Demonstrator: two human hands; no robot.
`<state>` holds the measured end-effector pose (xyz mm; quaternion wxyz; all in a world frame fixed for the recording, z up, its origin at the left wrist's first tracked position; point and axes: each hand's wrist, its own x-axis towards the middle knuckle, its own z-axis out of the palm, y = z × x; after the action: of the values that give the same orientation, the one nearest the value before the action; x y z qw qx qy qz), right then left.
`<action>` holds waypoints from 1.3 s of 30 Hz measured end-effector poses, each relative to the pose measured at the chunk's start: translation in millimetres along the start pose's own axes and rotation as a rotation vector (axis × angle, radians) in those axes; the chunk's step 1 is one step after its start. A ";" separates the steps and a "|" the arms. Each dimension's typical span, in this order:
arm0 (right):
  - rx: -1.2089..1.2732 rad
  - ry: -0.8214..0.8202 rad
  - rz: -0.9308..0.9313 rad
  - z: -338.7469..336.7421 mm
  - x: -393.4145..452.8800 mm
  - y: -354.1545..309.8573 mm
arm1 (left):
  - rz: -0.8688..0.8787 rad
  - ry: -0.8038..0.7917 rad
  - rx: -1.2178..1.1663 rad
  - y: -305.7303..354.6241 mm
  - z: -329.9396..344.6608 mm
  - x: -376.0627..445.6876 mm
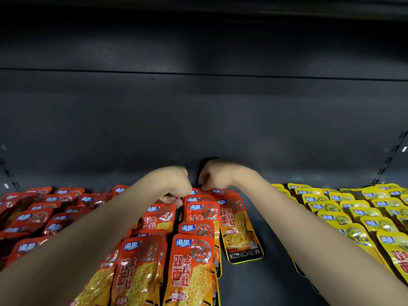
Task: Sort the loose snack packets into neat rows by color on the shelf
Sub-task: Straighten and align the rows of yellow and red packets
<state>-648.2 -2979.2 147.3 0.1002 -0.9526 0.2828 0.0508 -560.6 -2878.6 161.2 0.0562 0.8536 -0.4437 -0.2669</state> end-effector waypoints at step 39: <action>0.076 0.020 0.016 5.5 3.3 0.9 | 0.037 0.037 0.093 -4.7 13.4 -2.7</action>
<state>-646.2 -2980.5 141.3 0.1331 -0.9463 0.2930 0.0315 -565.2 -2871.8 149.4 0.0297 0.8517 -0.4704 -0.2289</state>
